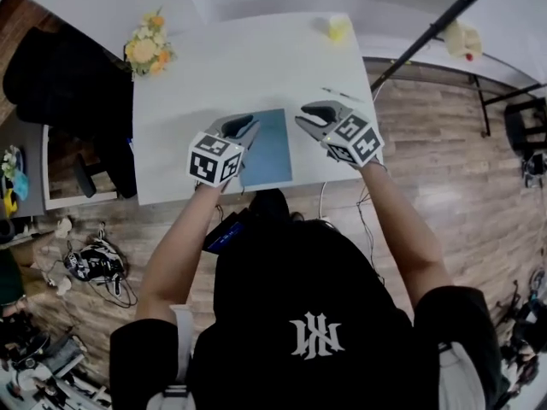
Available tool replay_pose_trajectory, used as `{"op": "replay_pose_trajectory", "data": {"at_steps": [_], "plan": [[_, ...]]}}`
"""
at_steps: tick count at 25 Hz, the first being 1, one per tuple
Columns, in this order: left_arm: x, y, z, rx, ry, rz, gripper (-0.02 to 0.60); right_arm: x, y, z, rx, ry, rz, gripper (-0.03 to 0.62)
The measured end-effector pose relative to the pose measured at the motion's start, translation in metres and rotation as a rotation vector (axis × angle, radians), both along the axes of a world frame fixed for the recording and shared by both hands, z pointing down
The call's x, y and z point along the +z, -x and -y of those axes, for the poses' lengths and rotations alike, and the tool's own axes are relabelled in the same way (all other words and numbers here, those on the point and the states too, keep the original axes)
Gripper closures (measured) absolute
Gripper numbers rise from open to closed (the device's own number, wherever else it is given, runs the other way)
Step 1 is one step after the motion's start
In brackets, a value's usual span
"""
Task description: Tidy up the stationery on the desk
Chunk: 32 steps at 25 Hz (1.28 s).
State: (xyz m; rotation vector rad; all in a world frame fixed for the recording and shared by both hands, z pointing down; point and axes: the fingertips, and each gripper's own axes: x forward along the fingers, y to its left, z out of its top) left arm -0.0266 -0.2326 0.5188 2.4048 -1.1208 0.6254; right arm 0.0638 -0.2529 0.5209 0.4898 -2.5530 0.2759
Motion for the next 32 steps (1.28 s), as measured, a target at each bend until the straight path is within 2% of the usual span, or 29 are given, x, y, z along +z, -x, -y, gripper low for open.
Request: {"op": "replay_pose_trajectory", "data": {"at_steps": [8,12,16,20,24,32], "plan": [[-0.111,-0.032,-0.013,0.068,-0.263,-0.140,0.566,-0.102,0.000,-0.014,0.025,-0.150,0.228,0.476],[-0.157,-0.045,-0.026,0.071,-0.353,-0.192,0.574,-0.139,-0.005,-0.027,0.046,-0.197,0.293,0.477],[-0.183,-0.059,-0.045,0.097,-0.413,-0.202,0.578,-0.169,-0.014,-0.042,0.058,-0.258,0.355,0.482],[-0.190,-0.067,-0.057,0.100,-0.433,-0.211,0.578,-0.184,-0.019,-0.057,0.054,-0.289,0.377,0.488],[-0.184,-0.075,-0.065,0.106,-0.407,-0.205,0.578,-0.186,-0.024,-0.070,0.054,-0.300,0.369,0.487],[-0.162,-0.108,-0.068,0.186,-0.342,-0.187,0.578,-0.162,-0.064,-0.066,0.125,-0.333,0.283,0.487]]}}
